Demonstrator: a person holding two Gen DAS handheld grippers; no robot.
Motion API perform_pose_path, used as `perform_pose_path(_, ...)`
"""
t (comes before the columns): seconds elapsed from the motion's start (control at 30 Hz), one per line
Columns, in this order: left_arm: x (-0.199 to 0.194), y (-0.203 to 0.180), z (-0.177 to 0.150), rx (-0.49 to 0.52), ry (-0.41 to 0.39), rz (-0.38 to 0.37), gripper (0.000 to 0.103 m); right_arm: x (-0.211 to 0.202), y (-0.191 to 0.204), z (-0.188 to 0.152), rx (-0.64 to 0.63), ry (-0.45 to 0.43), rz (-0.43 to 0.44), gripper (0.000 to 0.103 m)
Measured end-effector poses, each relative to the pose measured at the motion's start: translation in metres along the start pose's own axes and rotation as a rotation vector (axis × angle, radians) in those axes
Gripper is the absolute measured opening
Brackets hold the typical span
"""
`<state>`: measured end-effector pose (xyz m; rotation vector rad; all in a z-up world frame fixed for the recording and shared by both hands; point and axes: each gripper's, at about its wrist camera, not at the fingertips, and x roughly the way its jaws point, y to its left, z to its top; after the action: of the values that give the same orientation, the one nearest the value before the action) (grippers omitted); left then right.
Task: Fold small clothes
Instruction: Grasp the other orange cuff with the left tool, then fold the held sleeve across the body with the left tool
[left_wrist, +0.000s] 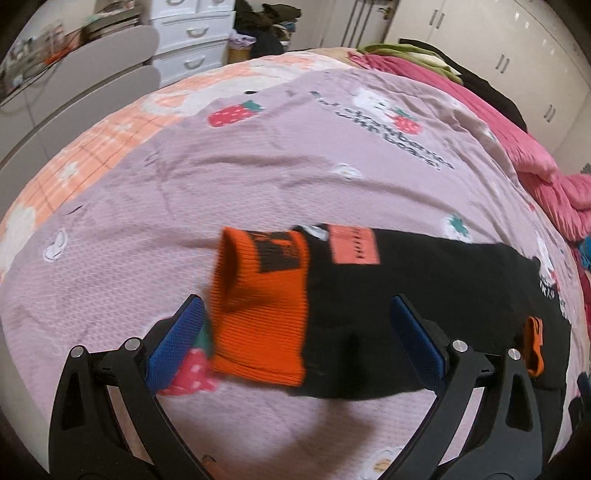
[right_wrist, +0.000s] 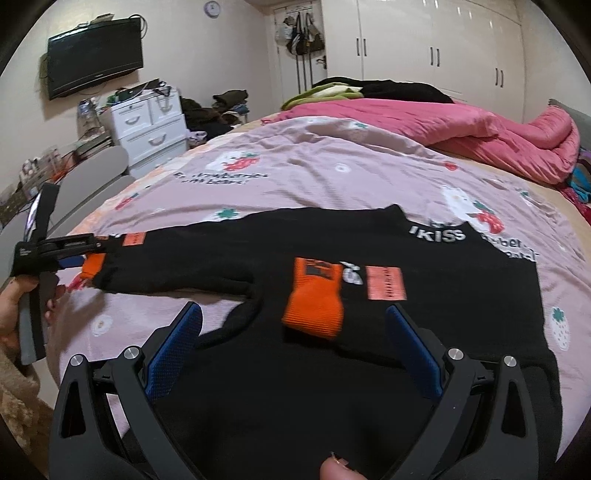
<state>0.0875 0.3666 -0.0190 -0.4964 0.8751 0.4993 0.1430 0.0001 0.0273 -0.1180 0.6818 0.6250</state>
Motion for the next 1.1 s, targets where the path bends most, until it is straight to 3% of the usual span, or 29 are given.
perform_pose_path(0.3, 0.012, 0.029, 0.005, -0.069, 0.029, -0.006, 0.093, 0.005, 0.036, -0.002, -0.019, 0.013, 0.054, 0.099)
perform_pose_path(0.37, 0.013, 0.030, 0.004, -0.066, 0.028, -0.016, 0.086, 0.005, 0.041, -0.001, -0.019, 0.013, 0.056, 0.099)
perform_pose_path(0.43, 0.012, 0.030, 0.003, -0.047, 0.025, -0.039, 0.064, 0.005, 0.046, -0.001, -0.016, 0.012, 0.057, 0.099)
perform_pose_path(0.57, 0.008, 0.026, 0.004, -0.032, 0.020, -0.101, 0.041, 0.006, 0.049, -0.002, 0.002, 0.017, 0.067, 0.099)
perform_pose_path(0.63, 0.008, 0.022, 0.004, -0.017, 0.021, -0.118, 0.025, 0.006, 0.049, -0.003, 0.010, 0.021, 0.063, 0.099)
perform_pose_path(0.87, -0.006, 0.017, 0.009, -0.026, -0.015, -0.189, 0.009, 0.005, 0.042, -0.009, 0.041, 0.018, 0.029, 0.099)
perform_pose_path(1.1, -0.039, -0.013, 0.015, 0.008, -0.087, -0.266, 0.005, 0.000, 0.022, -0.017, 0.105, 0.024, 0.002, 0.099)
